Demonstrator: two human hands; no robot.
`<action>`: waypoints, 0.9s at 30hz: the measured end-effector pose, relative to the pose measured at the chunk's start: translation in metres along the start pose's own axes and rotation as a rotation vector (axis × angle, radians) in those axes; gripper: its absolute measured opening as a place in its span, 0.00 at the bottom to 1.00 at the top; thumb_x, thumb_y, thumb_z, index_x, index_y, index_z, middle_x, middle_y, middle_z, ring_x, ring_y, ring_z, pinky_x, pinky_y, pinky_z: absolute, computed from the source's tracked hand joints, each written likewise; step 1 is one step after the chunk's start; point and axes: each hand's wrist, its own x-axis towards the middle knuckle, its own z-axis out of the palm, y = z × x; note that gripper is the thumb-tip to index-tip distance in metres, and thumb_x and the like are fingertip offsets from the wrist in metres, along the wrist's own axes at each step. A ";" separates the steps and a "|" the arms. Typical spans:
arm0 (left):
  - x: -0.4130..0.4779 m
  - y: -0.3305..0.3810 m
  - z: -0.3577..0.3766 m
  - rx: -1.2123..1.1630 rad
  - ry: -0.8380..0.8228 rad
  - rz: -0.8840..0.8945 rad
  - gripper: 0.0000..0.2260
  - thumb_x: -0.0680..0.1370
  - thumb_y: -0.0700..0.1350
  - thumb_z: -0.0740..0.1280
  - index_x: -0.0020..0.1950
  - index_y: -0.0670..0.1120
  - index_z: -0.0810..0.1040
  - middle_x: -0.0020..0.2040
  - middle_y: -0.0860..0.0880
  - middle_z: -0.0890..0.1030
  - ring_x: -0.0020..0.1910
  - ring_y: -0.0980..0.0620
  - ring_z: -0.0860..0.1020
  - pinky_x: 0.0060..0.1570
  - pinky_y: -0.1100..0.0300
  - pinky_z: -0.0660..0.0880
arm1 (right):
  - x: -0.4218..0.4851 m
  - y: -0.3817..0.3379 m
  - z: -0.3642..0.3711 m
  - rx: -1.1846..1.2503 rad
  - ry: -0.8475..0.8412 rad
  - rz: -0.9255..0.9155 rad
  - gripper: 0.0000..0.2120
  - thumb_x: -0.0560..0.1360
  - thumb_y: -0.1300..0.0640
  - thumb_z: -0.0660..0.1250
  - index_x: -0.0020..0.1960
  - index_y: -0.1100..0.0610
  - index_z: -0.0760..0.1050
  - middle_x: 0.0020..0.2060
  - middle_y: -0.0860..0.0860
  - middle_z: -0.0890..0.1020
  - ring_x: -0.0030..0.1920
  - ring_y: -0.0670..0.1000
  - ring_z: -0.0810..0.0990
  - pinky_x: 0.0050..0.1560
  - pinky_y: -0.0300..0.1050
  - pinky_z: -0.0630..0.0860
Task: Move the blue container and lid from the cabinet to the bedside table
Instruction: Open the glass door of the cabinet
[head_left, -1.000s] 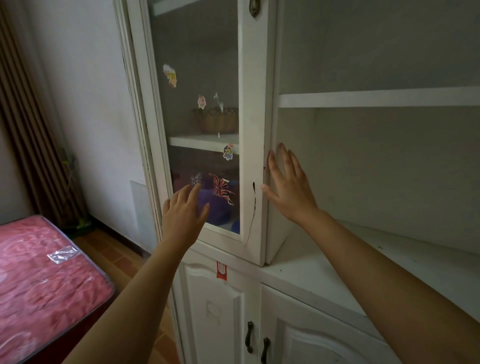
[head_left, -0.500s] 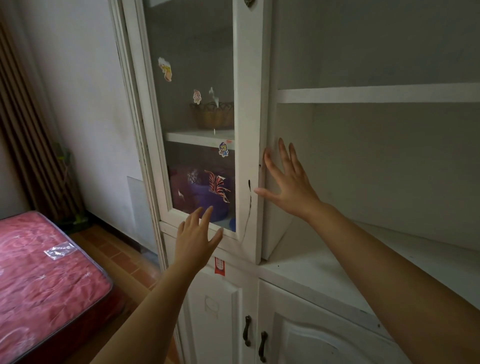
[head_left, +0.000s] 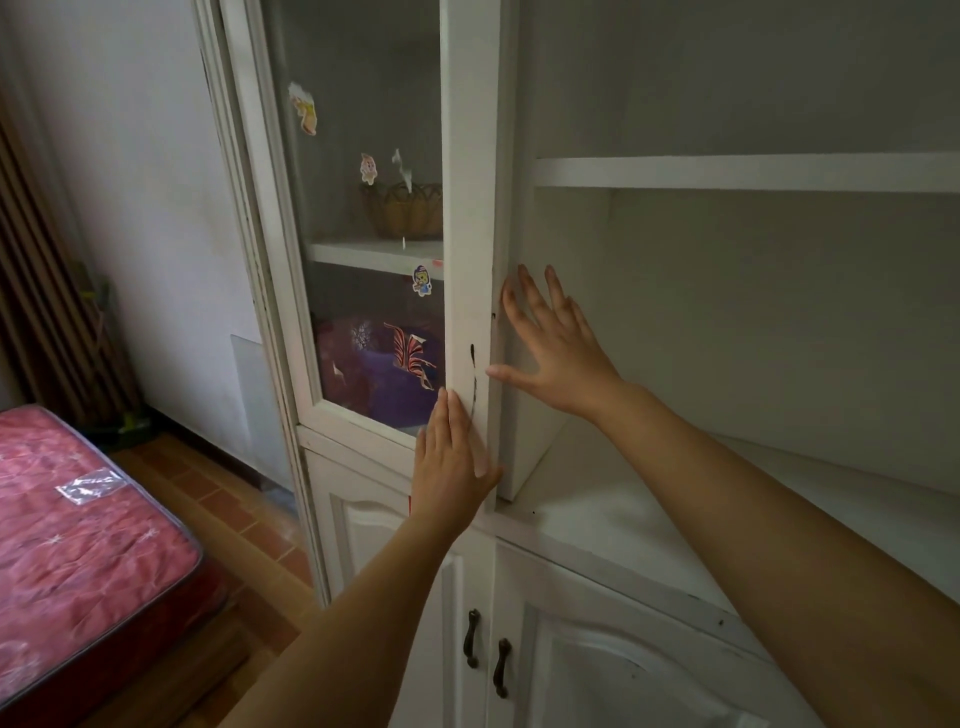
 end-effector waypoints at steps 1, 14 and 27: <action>0.000 0.002 0.000 0.003 0.005 -0.007 0.46 0.73 0.56 0.66 0.73 0.41 0.35 0.77 0.42 0.42 0.75 0.47 0.43 0.74 0.48 0.49 | 0.000 0.000 -0.001 -0.003 -0.005 -0.003 0.42 0.73 0.36 0.57 0.72 0.49 0.33 0.75 0.50 0.35 0.73 0.52 0.30 0.71 0.52 0.34; 0.007 0.017 0.006 -0.012 0.105 -0.135 0.42 0.73 0.49 0.67 0.74 0.41 0.39 0.76 0.39 0.49 0.74 0.42 0.53 0.72 0.46 0.56 | 0.000 -0.002 -0.009 -0.041 -0.070 -0.023 0.44 0.72 0.35 0.57 0.72 0.50 0.31 0.74 0.52 0.33 0.73 0.52 0.30 0.73 0.53 0.36; 0.002 0.024 -0.003 -0.030 0.105 -0.212 0.44 0.72 0.48 0.67 0.73 0.44 0.36 0.77 0.45 0.47 0.75 0.45 0.50 0.72 0.43 0.55 | -0.008 0.001 -0.015 0.005 0.005 -0.048 0.35 0.77 0.42 0.54 0.73 0.46 0.34 0.76 0.51 0.39 0.75 0.53 0.36 0.73 0.54 0.41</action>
